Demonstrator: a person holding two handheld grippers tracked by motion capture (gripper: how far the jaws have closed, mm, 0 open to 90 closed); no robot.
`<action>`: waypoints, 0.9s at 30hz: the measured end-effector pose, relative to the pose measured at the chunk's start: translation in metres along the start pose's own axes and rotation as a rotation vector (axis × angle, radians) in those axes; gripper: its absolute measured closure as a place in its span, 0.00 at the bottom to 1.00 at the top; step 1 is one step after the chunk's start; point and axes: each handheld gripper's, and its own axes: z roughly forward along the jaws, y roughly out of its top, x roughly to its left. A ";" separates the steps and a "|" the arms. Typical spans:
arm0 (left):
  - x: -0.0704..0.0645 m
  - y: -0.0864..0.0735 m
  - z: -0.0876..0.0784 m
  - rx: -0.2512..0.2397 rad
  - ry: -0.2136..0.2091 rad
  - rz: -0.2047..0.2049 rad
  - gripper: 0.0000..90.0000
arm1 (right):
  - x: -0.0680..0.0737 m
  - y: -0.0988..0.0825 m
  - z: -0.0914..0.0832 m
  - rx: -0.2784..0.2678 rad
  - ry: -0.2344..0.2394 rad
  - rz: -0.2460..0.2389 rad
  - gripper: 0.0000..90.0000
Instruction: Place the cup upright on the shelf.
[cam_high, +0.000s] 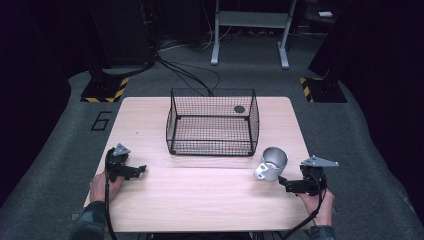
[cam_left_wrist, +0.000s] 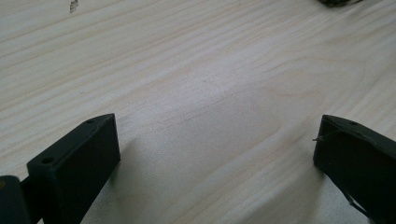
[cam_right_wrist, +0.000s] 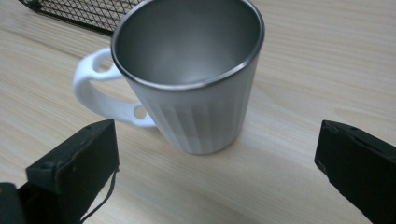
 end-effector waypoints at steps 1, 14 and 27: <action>0.000 0.000 0.000 0.002 -0.001 0.001 0.00 | 0.003 0.006 0.000 -0.011 0.002 -0.009 0.00; 0.000 0.000 0.001 -0.009 0.004 0.000 0.00 | 0.008 0.034 0.013 -0.004 0.053 -0.036 0.00; 0.000 0.000 0.001 -0.009 0.004 0.000 0.00 | 0.011 0.048 0.031 0.017 0.073 -0.048 0.00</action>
